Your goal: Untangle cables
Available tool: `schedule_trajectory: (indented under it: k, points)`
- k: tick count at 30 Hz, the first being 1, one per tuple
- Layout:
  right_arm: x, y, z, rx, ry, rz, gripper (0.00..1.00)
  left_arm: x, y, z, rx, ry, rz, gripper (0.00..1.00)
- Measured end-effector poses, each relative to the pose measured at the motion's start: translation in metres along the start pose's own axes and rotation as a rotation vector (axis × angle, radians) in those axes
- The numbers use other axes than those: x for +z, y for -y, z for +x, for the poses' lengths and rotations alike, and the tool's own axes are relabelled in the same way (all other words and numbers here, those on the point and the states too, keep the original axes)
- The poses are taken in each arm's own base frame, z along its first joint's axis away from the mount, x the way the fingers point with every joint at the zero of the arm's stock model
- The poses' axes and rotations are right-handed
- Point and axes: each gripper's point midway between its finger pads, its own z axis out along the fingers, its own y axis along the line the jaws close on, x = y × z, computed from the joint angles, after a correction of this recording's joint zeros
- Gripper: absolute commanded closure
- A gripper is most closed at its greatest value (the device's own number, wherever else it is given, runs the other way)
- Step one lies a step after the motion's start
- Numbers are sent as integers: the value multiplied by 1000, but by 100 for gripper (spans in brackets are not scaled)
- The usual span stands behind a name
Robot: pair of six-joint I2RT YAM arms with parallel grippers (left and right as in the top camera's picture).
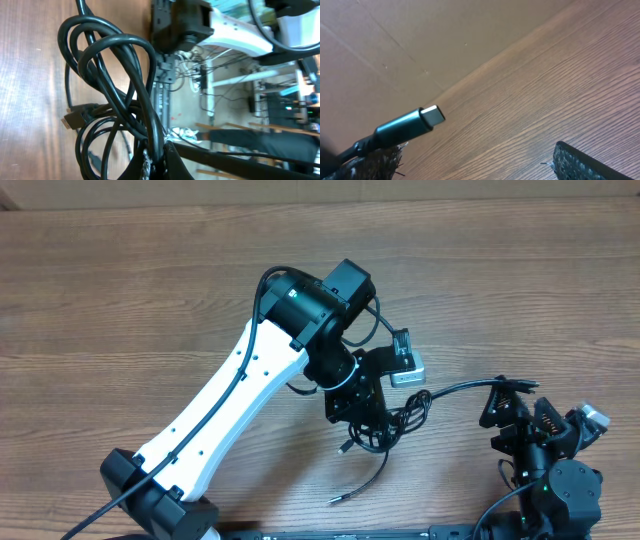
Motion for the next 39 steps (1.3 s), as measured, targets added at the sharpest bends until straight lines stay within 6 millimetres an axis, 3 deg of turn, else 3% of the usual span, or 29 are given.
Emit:
schedule_trajectory:
  k: [10, 18, 25, 39]
  points:
    - [0, 0, 0, 0, 1, 0, 3, -3, -35, -9, 3, 4, -173, 96]
    - [0, 0, 0, 4, 0, 2, 3, -14, -75, -17, -34, 11, -387, 96]
    - [0, 0, 2, 6, -8, 0, 0, -22, -91, -27, -32, 45, -470, 96]
    - [-7, -53, -8, 19, -12, -277, 0, -35, -103, -75, 101, 209, -547, 96]
